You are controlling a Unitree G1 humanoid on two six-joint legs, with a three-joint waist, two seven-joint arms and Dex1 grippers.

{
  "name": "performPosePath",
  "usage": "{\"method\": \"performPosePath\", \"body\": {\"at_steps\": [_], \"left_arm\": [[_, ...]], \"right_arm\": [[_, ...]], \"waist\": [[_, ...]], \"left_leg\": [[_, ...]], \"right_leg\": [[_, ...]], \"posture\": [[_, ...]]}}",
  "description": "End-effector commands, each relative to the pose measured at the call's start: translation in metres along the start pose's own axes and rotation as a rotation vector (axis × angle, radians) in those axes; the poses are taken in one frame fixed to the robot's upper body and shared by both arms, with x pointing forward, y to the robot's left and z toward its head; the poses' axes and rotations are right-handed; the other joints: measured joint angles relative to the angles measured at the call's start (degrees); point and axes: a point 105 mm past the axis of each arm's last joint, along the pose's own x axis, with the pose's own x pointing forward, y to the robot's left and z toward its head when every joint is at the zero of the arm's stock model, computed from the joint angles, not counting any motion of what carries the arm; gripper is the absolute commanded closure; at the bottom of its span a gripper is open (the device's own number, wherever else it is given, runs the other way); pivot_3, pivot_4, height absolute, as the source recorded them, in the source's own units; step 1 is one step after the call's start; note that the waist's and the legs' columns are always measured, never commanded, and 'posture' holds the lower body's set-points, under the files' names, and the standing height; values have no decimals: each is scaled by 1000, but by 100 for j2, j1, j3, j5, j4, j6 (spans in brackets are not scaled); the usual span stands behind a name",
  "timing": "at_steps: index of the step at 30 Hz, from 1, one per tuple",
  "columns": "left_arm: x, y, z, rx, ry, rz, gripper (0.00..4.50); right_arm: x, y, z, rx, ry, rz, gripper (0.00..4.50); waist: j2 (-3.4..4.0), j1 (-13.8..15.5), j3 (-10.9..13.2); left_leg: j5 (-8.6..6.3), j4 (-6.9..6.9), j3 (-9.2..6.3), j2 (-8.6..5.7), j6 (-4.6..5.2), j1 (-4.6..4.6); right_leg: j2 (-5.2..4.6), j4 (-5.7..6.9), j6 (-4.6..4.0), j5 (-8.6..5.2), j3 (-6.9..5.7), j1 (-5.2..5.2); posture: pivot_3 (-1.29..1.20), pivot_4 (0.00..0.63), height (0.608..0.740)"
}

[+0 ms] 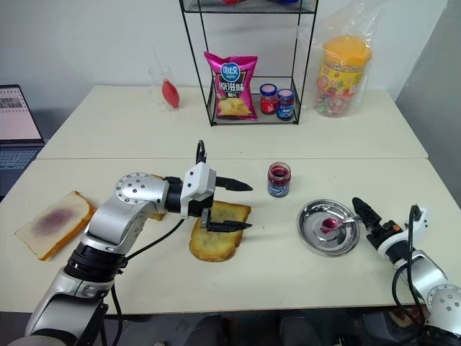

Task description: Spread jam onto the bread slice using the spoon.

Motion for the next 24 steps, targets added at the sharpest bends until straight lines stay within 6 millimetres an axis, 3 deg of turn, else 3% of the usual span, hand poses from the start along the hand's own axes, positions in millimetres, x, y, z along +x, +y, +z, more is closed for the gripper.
{"method": "performPosePath", "body": {"at_steps": [1,16,18,24], "left_arm": [[-4,1,8,33,-14,18,0],[-6,9,5,41,-3,63,0],[-6,8,5,42,-3,59,0],[-7,4,5,40,-7,56,0]], "right_arm": [[-1,-3,-1,23,-6,6,656],[-1,-2,2,34,-26,9,4232],[-2,-2,2,32,-24,10,4436],[-4,7,0,-18,-8,36,4436]], "waist": [[0,-5,0],[-1,-5,0],[-2,-6,-1],[0,-5,-1]], "left_leg": [[0,0,0,0,0,0],[0,1,0,-1,0,-1],[0,2,0,-1,0,-1],[0,0,-1,-1,0,-1]], "right_leg": [[0,0,0,0,0,0],[0,-2,1,1,1,1],[0,-2,3,1,1,2],[-1,-2,2,1,-1,2]], "posture": [[0,150,740],[0,150,740],[0,150,740],[0,150,740]]}}
